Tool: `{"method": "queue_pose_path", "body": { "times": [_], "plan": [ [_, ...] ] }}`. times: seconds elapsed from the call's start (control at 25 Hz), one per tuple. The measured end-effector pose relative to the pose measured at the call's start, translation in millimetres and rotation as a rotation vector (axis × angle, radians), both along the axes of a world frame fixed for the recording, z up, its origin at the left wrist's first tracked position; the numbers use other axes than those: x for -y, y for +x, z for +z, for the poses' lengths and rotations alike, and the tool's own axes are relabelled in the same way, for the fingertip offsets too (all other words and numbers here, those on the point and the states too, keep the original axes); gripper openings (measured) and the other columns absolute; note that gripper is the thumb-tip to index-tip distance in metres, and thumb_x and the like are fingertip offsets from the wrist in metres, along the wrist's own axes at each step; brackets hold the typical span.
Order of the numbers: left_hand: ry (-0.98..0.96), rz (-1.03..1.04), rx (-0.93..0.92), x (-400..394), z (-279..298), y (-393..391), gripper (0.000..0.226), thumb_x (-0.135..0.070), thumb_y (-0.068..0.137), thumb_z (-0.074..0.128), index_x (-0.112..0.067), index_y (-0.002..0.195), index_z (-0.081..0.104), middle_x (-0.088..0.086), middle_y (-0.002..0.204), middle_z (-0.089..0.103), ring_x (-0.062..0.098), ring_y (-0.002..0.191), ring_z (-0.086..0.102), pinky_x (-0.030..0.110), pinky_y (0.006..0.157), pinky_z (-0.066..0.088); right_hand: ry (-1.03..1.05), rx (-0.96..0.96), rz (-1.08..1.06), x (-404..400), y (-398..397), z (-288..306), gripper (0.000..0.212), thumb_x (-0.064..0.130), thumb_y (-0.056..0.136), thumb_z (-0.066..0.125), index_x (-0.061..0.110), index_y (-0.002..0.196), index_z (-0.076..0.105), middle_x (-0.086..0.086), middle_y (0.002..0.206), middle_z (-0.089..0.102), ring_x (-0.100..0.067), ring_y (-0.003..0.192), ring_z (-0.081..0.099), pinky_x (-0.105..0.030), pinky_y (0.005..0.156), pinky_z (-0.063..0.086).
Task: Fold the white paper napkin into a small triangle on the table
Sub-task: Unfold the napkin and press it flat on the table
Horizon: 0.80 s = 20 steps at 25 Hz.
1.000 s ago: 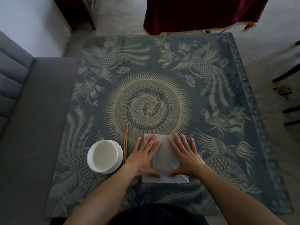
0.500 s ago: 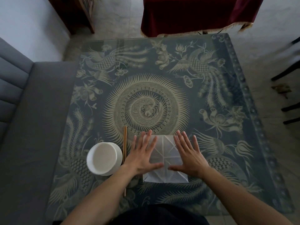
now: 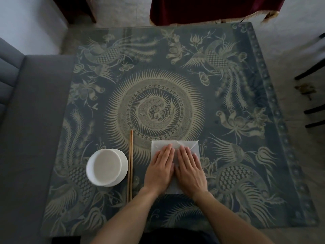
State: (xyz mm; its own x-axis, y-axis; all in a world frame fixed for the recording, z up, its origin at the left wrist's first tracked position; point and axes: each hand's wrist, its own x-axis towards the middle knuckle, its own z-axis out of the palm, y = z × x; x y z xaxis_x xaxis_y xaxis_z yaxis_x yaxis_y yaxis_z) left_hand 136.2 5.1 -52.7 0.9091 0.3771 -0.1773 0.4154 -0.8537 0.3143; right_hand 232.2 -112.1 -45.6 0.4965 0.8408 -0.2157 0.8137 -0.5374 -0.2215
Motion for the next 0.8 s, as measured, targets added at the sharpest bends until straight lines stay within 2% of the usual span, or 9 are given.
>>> {"method": "queue_pose_path", "body": {
  "times": [0.12,0.24,0.32,0.48,0.64,0.72,0.8],
  "plan": [
    [0.049,0.010,-0.053,-6,-5,-5,0.062,-0.040,0.104,0.023,-0.009,0.156,0.014,0.008,0.165,0.007,0.022,0.152,0.000,0.051,0.120,0.016,-0.006,-0.016,-0.017,7,9,-6,0.069,0.052,0.100,0.026,0.009,0.154,0.021,-0.011,0.161,0.015,-0.024,0.149,0.009,-0.047,0.118,0.011],
    [0.093,0.011,-0.100,-10,-7,-9,0.069,-0.053,0.100,0.026,-0.019,0.158,0.010,0.009,0.166,0.002,0.027,0.152,-0.001,0.057,0.119,0.006,-0.038,-0.010,-0.036,18,17,-8,0.080,0.064,0.096,0.025,0.010,0.155,0.017,-0.011,0.163,0.010,-0.025,0.150,0.004,-0.049,0.119,0.009],
    [0.101,0.028,-0.119,-12,-9,-11,0.074,-0.060,0.097,0.027,-0.024,0.158,0.008,0.009,0.166,-0.001,0.028,0.152,-0.002,0.058,0.119,0.001,-0.060,0.007,-0.060,23,21,-9,0.085,0.068,0.095,0.024,0.009,0.155,0.013,-0.012,0.163,0.007,-0.026,0.150,0.002,-0.052,0.119,0.007],
    [0.094,0.058,-0.145,-12,-10,-10,0.082,-0.066,0.093,0.030,-0.023,0.158,0.007,0.010,0.166,0.000,0.028,0.152,-0.001,0.059,0.119,0.000,-0.099,0.026,-0.078,26,23,-8,0.089,0.071,0.093,0.022,0.007,0.155,0.012,-0.013,0.163,0.008,-0.026,0.150,0.001,-0.056,0.119,0.002],
    [0.094,0.092,-0.091,-13,-4,-10,0.082,-0.066,0.094,0.026,-0.020,0.158,0.005,0.011,0.166,-0.001,0.027,0.152,-0.001,0.056,0.119,-0.001,-0.027,0.037,-0.094,24,20,-2,0.088,0.068,0.094,0.025,0.006,0.155,0.009,-0.014,0.163,0.004,-0.027,0.150,0.000,-0.057,0.119,0.001],
    [0.062,0.095,-0.022,-14,2,-4,0.076,-0.062,0.099,0.020,-0.016,0.158,0.004,0.010,0.166,0.000,0.026,0.152,-0.001,0.053,0.120,0.000,0.064,0.042,-0.073,15,19,2,0.079,0.057,0.098,0.031,0.005,0.155,0.011,-0.014,0.163,0.005,-0.027,0.150,0.002,-0.053,0.120,0.002],
    [0.011,0.047,0.020,-14,5,6,0.067,-0.051,0.104,0.015,-0.013,0.157,0.003,0.008,0.166,0.000,0.022,0.152,-0.002,0.050,0.121,0.008,0.127,0.009,-0.009,0,19,5,0.066,0.039,0.101,0.034,0.004,0.154,0.014,-0.015,0.162,0.010,-0.026,0.150,0.005,-0.049,0.120,0.011]
  ]
}}
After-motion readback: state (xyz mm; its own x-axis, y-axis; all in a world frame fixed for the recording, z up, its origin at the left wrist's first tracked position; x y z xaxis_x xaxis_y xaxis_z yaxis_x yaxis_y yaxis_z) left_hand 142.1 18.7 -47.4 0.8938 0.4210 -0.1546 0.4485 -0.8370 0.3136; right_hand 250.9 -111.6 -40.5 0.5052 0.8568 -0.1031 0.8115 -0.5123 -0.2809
